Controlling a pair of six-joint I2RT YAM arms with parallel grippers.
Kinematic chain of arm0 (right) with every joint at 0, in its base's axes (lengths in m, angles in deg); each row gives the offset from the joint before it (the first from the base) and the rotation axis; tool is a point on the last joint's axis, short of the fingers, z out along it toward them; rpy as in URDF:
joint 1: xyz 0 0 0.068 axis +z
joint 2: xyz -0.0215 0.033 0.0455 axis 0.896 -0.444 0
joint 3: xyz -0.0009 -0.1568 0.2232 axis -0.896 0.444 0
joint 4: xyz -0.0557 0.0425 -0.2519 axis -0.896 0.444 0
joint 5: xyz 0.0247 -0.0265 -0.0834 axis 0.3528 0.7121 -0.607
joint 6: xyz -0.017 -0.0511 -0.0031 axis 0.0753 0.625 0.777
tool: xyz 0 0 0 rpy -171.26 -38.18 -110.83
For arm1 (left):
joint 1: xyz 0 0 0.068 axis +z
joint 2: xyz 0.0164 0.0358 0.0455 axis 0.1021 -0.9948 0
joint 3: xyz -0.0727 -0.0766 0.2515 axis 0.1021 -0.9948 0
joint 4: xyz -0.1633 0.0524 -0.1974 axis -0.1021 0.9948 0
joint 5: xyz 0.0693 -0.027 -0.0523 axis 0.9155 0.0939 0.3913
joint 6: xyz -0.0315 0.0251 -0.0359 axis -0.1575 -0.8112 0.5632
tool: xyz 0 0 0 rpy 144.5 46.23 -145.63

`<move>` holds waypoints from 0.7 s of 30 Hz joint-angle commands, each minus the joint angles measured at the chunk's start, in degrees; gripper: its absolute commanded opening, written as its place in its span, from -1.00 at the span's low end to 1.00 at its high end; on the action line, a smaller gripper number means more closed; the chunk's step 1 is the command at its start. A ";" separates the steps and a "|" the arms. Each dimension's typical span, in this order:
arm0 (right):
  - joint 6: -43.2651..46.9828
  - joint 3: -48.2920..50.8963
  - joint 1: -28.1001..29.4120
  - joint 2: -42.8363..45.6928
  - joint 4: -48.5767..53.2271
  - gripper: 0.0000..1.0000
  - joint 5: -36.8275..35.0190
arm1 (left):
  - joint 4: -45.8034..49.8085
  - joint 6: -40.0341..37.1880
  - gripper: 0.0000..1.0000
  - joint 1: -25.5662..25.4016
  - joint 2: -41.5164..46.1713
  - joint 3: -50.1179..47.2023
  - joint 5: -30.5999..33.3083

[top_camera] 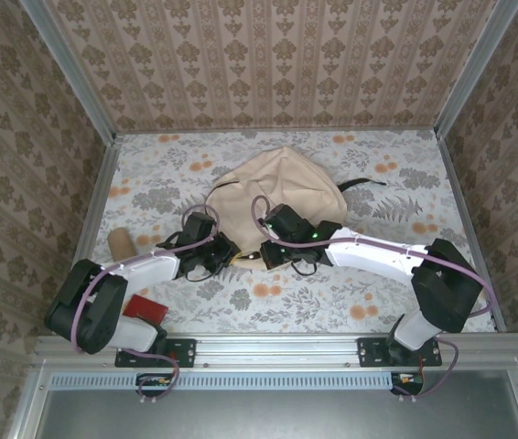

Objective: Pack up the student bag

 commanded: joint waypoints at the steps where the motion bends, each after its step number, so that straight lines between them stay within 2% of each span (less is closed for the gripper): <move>1: -3.59 0.07 -1.53 0.24 9.97 -1.00 -12.48 | 6.24 -2.23 -1.00 1.53 -1.27 -2.42 6.55; 17: -10.08 -6.72 -2.70 -4.49 22.53 -1.00 -31.81 | 6.87 -2.97 -1.00 2.49 1.32 -3.40 5.77; 21: -10.87 -7.97 -3.08 -5.49 24.40 -1.00 -33.32 | 8.59 -3.46 -1.00 2.79 3.61 -3.55 5.68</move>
